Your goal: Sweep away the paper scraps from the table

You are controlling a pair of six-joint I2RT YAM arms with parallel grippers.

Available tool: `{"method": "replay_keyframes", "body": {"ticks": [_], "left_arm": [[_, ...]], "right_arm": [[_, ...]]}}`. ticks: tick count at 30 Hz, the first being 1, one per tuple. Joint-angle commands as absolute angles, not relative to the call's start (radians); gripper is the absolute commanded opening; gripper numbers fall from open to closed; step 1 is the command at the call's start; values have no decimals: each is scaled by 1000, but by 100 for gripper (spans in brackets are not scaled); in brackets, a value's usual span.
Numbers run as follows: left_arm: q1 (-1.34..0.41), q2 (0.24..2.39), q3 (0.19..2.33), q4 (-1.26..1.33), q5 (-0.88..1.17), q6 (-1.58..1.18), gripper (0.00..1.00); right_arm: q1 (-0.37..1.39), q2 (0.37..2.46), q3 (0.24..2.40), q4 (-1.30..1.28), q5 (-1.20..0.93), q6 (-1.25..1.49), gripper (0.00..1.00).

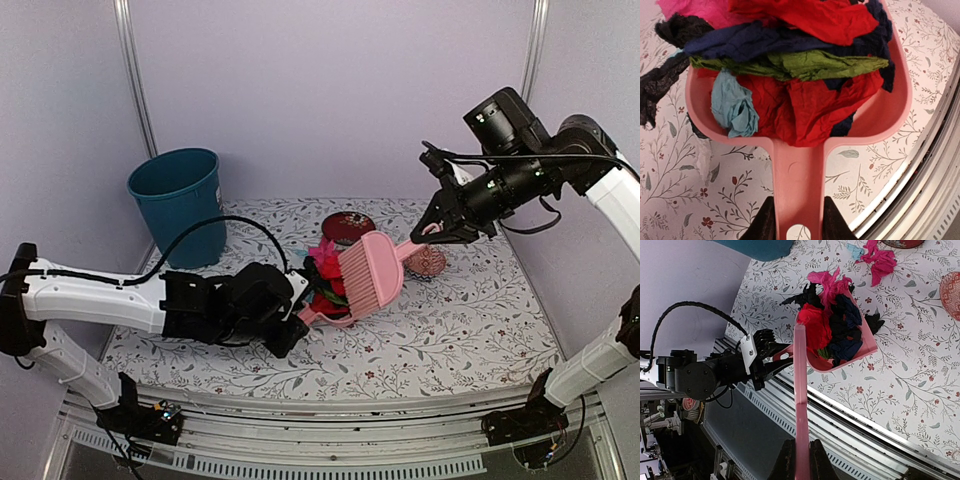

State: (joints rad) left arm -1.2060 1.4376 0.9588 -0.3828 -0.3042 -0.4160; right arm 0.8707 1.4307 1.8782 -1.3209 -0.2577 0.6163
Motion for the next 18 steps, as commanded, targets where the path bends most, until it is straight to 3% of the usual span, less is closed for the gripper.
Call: {"method": "replay_keyframes", "body": {"ticks": [1, 9, 18], "left_arm": [[-1169, 1386, 949, -351, -338, -439, 1], [-1086, 1314, 1000, -407, -380, -416, 1], [-970, 1266, 1167, -551, -419, -399, 0]], "right_arm": [[840, 1374, 1928, -1285, -188, 638, 2], [729, 1214, 1786, -1137, -19, 633, 1], [720, 1211, 1619, -1051, -33, 595, 1]]}}
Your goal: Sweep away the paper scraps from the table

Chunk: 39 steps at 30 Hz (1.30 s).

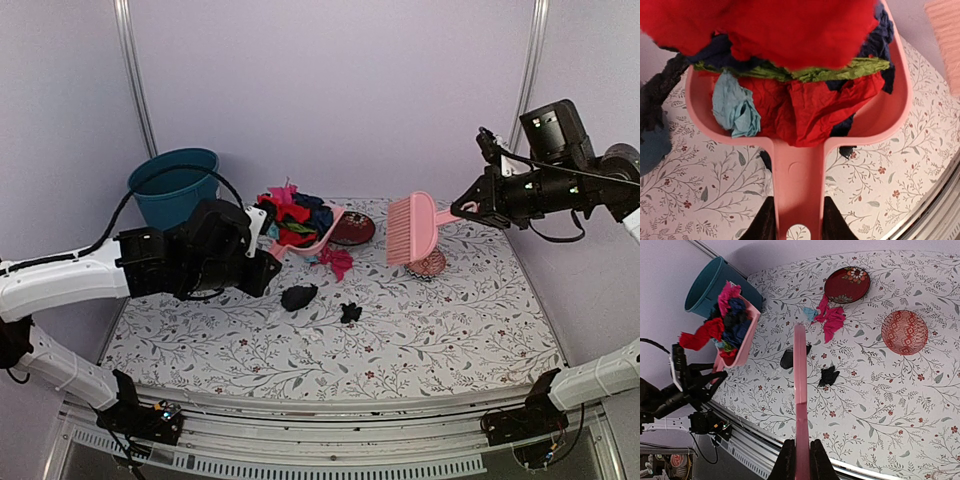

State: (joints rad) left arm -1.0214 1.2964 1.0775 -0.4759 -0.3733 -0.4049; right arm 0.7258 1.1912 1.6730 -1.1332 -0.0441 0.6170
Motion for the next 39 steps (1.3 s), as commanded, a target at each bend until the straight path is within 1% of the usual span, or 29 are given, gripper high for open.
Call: {"method": "replay_keyframes", "body": {"ticks": [1, 11, 20, 23, 26, 32, 36, 39], "left_arm": [[-954, 1267, 1190, -575, -423, -406, 0], [-782, 1299, 1396, -697, -363, -422, 0], [-617, 1346, 1531, -715, -262, -443, 0], [-536, 1356, 1562, -713, -208, -464, 0], [-437, 1353, 1572, -700, -119, -525, 0], [-206, 1349, 1483, -579, 198, -717, 1], [-94, 1375, 1404, -476, 426, -862, 2], [-47, 1387, 1355, -387, 544, -971, 2]], "right_arm": [[719, 1215, 1612, -1048, -30, 593, 1], [709, 1296, 1614, -1018, -71, 522, 1], [694, 1333, 1594, -976, -105, 484, 1], [693, 1339, 1590, -967, -114, 478, 1], [691, 1340, 1581, -967, -119, 472, 1], [688, 1326, 1543, -955, -134, 473, 1], [687, 1315, 1522, -949, -137, 481, 1], [687, 1308, 1512, -950, -138, 484, 1]]}}
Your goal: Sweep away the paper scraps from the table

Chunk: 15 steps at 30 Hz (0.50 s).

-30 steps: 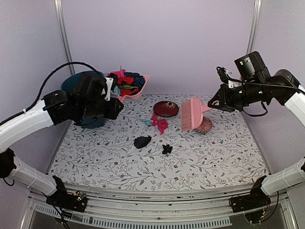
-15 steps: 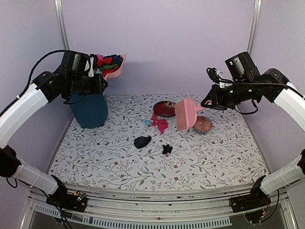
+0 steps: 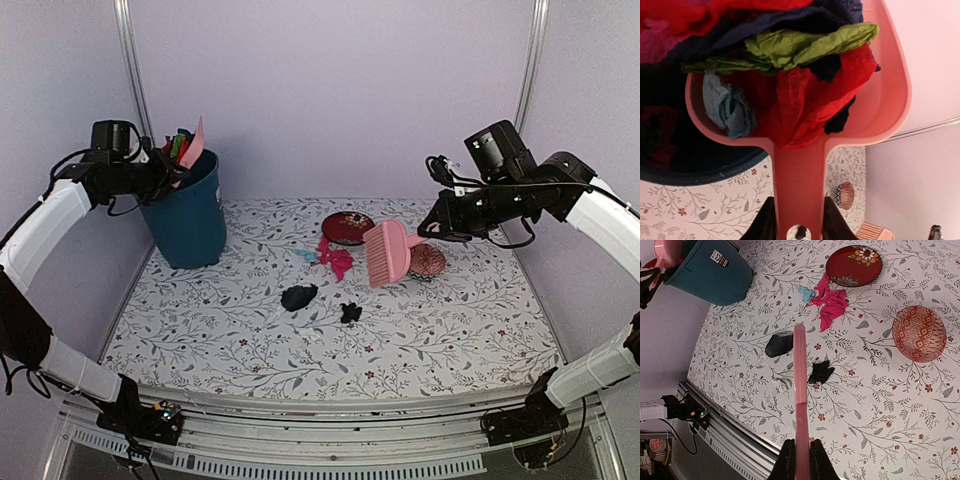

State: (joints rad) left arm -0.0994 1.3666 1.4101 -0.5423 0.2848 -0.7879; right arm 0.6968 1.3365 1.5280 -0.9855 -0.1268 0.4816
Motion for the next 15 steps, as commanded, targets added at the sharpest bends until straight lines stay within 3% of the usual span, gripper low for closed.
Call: {"method": "replay_keyframes", "body": {"ticks": [1, 15], "left_arm": [[-35, 1384, 1338, -353, 572, -1007, 3], [36, 1378, 1206, -97, 705, -1264, 3]], "right_arm": [[687, 1305, 1509, -951, -137, 487, 1], [685, 1280, 1487, -953, -130, 508, 1]]}}
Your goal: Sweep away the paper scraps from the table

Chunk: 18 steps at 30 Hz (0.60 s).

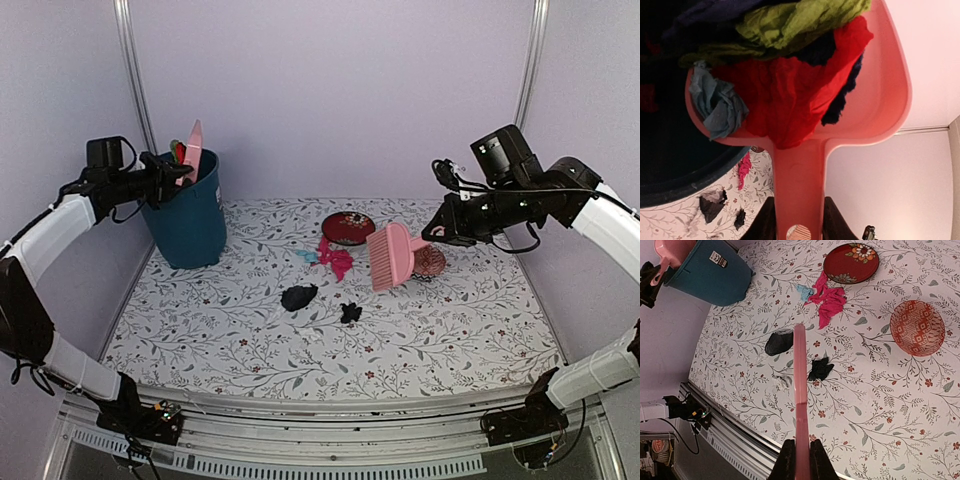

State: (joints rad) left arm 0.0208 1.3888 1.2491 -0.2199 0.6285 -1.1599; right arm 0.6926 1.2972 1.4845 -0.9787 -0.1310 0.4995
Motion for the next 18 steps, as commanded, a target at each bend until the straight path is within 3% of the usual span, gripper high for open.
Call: {"method": "replay_keyframes", "body": {"ticks": [1, 5, 18], "left_arm": [[39, 1376, 1182, -51, 726, -1304, 3], [49, 1366, 1129, 66, 744, -1408, 4], [58, 1382, 1135, 40, 742, -1375, 4]], "right_arm": [[685, 1282, 1489, -953, -131, 508, 1], [684, 1285, 1484, -947, -137, 508, 1], [681, 1301, 1491, -940, -147, 499, 1]]}}
